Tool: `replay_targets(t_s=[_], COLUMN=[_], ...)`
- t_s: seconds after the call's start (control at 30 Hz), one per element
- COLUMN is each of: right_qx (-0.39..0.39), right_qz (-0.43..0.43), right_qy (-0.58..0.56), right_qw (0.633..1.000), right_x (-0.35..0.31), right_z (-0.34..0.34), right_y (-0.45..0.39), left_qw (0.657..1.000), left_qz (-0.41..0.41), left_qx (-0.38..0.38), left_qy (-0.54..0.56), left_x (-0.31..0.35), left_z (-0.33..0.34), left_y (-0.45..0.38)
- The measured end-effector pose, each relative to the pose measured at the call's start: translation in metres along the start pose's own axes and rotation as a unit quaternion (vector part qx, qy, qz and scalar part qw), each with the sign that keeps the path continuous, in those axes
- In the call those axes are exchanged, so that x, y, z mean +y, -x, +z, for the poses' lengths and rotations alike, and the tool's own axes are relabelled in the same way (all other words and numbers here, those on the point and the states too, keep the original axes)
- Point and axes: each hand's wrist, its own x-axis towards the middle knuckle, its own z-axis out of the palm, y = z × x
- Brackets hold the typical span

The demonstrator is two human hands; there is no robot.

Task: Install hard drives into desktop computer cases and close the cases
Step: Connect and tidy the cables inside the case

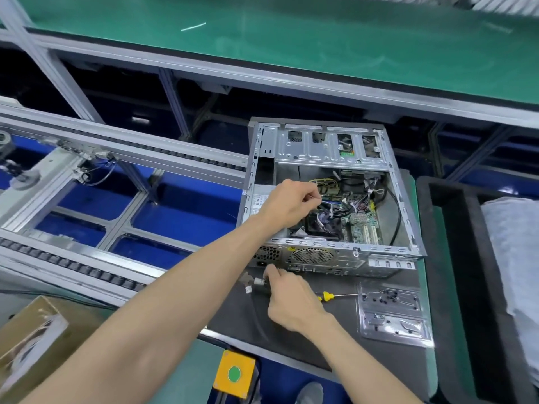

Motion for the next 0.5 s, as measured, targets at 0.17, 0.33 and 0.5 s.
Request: replay_targets(t_s=[0.17, 0.33, 0.5], right_qx=[0.059, 0.137, 0.225], right_qz=[-0.025, -0.035, 0.000], right_qy=[-0.059, -0.148, -0.305], right_qw=[0.996, 0.979, 0.925], right_x=[0.020, 0.039, 0.070], right_z=[-0.043, -0.094, -0.149], right_y=[0.013, 0.027, 0.021], left_qw=[1.000, 0.999, 0.998], left_qz=[-0.007, 0.000, -0.001], left_qx=[0.003, 0.001, 0.007], left_qy=[0.026, 0.039, 0.070], left_x=[0.000, -0.004, -0.007], left_z=[-0.002, 0.000, 0.001], left_y=[-0.003, -0.006, -0.010])
